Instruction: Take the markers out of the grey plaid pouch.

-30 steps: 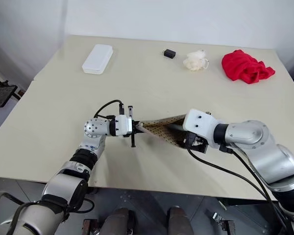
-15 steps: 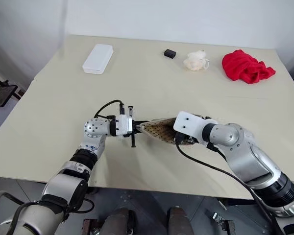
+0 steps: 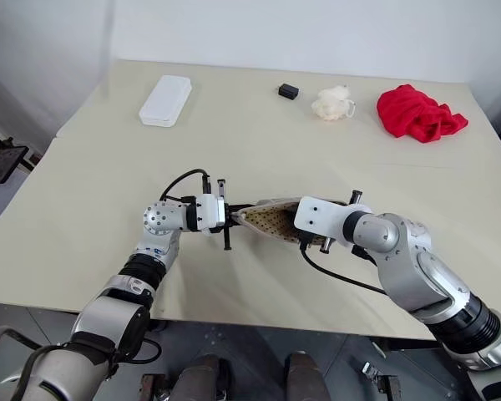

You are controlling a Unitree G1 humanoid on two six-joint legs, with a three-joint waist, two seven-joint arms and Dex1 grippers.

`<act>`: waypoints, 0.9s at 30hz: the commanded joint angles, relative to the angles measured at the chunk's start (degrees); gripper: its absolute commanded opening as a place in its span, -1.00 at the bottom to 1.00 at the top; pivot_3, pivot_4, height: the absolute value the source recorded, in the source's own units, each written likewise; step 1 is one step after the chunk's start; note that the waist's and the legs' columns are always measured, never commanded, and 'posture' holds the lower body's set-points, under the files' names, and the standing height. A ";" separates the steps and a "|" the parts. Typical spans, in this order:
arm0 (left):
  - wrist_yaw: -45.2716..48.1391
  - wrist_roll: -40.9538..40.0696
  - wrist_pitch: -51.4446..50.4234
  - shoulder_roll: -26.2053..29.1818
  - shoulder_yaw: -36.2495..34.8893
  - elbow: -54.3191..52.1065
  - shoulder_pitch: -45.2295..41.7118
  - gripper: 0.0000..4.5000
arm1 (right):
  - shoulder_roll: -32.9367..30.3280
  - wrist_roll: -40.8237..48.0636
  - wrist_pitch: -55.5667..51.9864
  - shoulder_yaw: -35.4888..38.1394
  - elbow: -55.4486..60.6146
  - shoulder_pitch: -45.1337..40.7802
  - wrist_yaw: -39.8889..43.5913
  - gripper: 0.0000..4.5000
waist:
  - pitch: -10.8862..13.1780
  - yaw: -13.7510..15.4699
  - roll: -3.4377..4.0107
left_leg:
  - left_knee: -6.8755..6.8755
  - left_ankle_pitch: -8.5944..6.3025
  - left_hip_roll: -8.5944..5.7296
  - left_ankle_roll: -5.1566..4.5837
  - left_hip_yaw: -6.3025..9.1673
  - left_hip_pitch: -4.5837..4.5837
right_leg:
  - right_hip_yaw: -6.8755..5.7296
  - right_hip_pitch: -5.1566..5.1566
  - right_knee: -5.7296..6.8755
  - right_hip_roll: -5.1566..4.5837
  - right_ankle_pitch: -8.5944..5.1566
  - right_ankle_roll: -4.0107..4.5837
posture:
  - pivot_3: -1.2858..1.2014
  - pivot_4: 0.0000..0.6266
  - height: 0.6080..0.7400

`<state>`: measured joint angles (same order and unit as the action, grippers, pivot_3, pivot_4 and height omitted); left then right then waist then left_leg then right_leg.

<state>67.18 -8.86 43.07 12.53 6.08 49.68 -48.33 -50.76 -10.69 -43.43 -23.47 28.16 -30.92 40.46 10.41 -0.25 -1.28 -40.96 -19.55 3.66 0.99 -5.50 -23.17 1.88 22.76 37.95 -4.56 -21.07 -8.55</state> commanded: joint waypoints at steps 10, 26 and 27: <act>0.10 -1.01 0.15 -0.29 -0.67 -1.94 -0.43 -1.00 | -0.70 11.38 20.93 15.89 -1.05 5.18 9.39 -0.77 | 0.00 0.10 0.00 | -0.01 0.00 -0.03 0.00 -0.13 0.00 | -0.02 -0.06 -0.03 0.00 0.00 0.00 | 0.03 -0.52 1.00; 0.31 -1.05 0.18 0.93 -0.90 -2.48 -0.01 -1.00 | -4.49 21.05 27.61 26.34 -0.84 10.36 19.25 -0.77 | 0.00 0.08 0.00 | -0.02 0.00 -0.01 0.00 -0.13 0.02 | -0.02 -0.06 0.00 0.01 0.00 0.00 | 0.03 -0.52 1.00; 0.32 -1.07 0.11 0.95 -0.88 -2.53 -0.01 -1.00 | -4.50 20.78 27.58 26.47 -0.79 10.25 18.95 -0.77 | 0.00 0.09 0.00 | -0.02 0.00 -0.01 0.00 -0.12 0.02 | -0.02 -0.07 -0.01 0.01 0.00 0.00 | 0.03 -0.52 1.00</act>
<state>67.64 -9.18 43.15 13.40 5.53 48.80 -48.32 -54.52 8.67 -16.74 0.79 24.75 -20.64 59.25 10.41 -0.16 -1.28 -40.99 -19.54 3.65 1.00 -5.62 -23.14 1.86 22.69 37.94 -4.55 -21.07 -8.56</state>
